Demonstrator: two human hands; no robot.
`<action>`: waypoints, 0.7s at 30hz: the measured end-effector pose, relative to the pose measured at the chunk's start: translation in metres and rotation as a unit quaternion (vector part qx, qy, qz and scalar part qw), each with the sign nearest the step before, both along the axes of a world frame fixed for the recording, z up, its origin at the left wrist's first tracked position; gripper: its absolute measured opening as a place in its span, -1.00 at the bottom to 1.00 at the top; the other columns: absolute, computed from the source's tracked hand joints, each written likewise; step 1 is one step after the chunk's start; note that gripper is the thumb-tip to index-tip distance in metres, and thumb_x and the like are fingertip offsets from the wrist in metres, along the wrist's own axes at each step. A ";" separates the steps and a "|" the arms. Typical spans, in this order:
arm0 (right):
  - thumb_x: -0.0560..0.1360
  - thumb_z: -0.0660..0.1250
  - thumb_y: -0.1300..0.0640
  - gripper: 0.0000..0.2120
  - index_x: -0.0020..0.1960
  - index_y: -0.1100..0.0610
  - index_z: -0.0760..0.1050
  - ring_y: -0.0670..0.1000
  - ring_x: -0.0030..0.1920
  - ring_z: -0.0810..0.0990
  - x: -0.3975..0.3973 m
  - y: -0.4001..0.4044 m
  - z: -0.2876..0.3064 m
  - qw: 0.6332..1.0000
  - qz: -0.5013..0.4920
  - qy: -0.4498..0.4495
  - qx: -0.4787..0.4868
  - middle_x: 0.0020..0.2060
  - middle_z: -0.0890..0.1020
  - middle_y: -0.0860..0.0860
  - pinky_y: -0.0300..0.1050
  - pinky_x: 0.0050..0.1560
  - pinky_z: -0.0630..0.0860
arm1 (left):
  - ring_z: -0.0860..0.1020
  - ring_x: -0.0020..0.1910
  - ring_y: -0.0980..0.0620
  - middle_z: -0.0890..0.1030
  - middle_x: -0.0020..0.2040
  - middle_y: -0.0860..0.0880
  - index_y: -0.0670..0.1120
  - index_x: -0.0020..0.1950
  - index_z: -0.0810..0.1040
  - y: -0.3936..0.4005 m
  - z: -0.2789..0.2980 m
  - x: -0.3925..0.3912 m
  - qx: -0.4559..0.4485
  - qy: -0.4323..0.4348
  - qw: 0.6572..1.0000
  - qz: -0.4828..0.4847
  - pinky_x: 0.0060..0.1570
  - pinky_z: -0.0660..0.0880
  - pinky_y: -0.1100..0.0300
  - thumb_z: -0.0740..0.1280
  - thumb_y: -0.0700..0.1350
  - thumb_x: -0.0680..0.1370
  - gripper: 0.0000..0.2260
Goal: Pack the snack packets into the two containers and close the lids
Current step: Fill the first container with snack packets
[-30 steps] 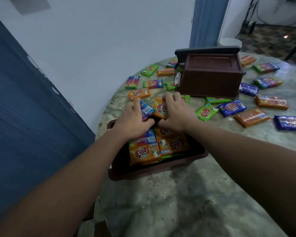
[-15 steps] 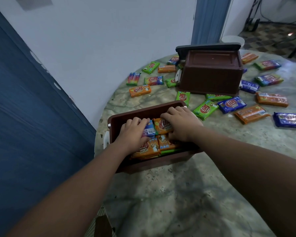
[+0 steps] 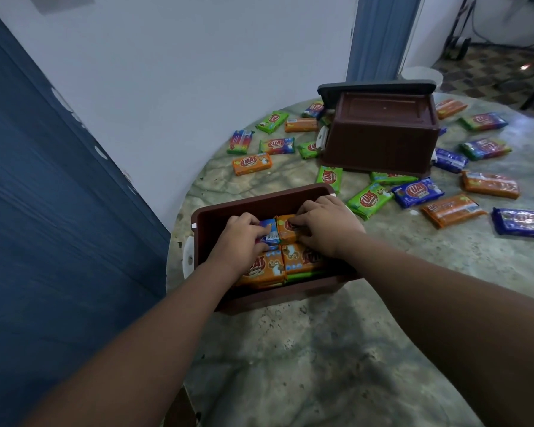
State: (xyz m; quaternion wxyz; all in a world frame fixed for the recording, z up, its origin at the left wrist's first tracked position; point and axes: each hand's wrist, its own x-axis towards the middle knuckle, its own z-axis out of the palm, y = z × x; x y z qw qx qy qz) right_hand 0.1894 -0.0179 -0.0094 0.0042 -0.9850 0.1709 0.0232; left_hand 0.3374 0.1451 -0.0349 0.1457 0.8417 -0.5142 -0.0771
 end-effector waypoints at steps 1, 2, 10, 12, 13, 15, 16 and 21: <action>0.57 0.27 -0.18 -0.55 0.45 -0.20 0.45 0.07 0.31 0.42 0.000 0.000 0.000 1.000 -0.003 0.001 -0.001 0.34 0.50 -0.09 0.02 0.43 0.26 | 0.32 0.28 0.04 0.44 0.28 0.05 0.00 0.39 0.59 -0.002 0.001 -0.001 0.000 0.002 1.000 0.006 0.33 0.25 0.22 0.43 -0.01 0.58 -0.63; 0.57 0.28 -0.18 -0.55 0.45 -0.19 0.45 0.07 0.31 0.42 0.000 0.000 0.000 1.000 -0.007 -0.001 0.003 0.33 0.50 -0.09 0.02 0.43 0.27 | 0.33 0.29 0.04 0.44 0.28 0.05 0.00 0.40 0.58 -0.003 0.002 -0.002 0.007 0.007 1.000 0.009 0.34 0.28 0.20 0.43 -0.01 0.57 -0.61; 0.55 0.36 -0.03 -0.62 0.34 -0.01 0.49 0.13 0.25 0.35 -0.012 -0.001 0.003 0.950 -0.178 -0.242 0.090 0.21 0.41 0.06 0.06 0.30 0.34 | 0.38 0.22 -0.01 0.47 0.17 -0.01 0.00 0.40 0.51 0.024 0.028 -0.001 -0.070 -0.053 0.992 0.090 0.16 0.40 0.10 0.38 0.08 0.58 -0.59; 0.54 0.38 -0.01 -0.49 0.44 0.02 0.36 0.19 0.33 0.33 -0.011 -0.001 0.003 0.939 -0.239 -0.231 0.094 0.30 0.36 0.13 0.10 0.37 0.33 | 0.38 0.17 -0.07 0.46 0.14 -0.07 -0.04 0.36 0.49 0.034 0.034 0.004 -0.089 -0.131 0.975 0.155 0.10 0.42 0.06 0.39 0.09 0.57 -0.59; 0.54 0.39 -0.01 -0.43 0.49 0.04 0.28 0.21 0.37 0.32 -0.010 0.000 0.003 0.936 -0.260 -0.212 0.107 0.35 0.34 0.16 0.12 0.40 0.33 | 0.38 0.17 -0.11 0.45 0.17 -0.11 -0.06 0.36 0.45 0.037 0.037 0.006 -0.078 -0.152 0.966 0.194 0.09 0.43 0.03 0.39 0.11 0.56 -0.56; 0.57 0.36 0.03 -0.38 0.55 0.06 0.18 0.24 0.38 0.38 -0.008 -0.001 0.003 0.931 -0.281 -0.179 0.152 0.39 0.35 0.19 0.14 0.35 0.42 | 0.37 0.21 -0.18 0.40 0.26 -0.20 -0.11 0.38 0.36 0.040 0.039 0.010 -0.023 -0.135 0.955 0.262 0.14 0.42 0.00 0.39 0.15 0.55 -0.48; 0.58 0.34 0.07 -0.38 0.56 0.05 0.17 0.24 0.34 0.44 -0.007 -0.002 0.003 0.931 -0.278 -0.164 0.169 0.37 0.38 0.19 0.15 0.27 0.49 | 0.37 0.25 -0.21 0.37 0.30 -0.23 -0.14 0.40 0.31 0.040 0.037 0.011 0.008 -0.098 0.953 0.287 0.17 0.41 -0.02 0.38 0.15 0.56 -0.44; 0.53 0.38 0.20 -0.29 0.60 0.02 0.16 0.21 0.29 0.48 -0.004 -0.008 0.003 0.936 -0.260 -0.151 0.181 0.33 0.46 0.14 0.16 0.21 0.55 | 0.52 0.13 -0.27 0.39 0.31 -0.30 -0.10 0.44 0.13 0.034 0.016 0.017 0.015 0.039 0.951 0.306 -0.06 0.44 -0.05 0.26 -0.09 0.65 -0.56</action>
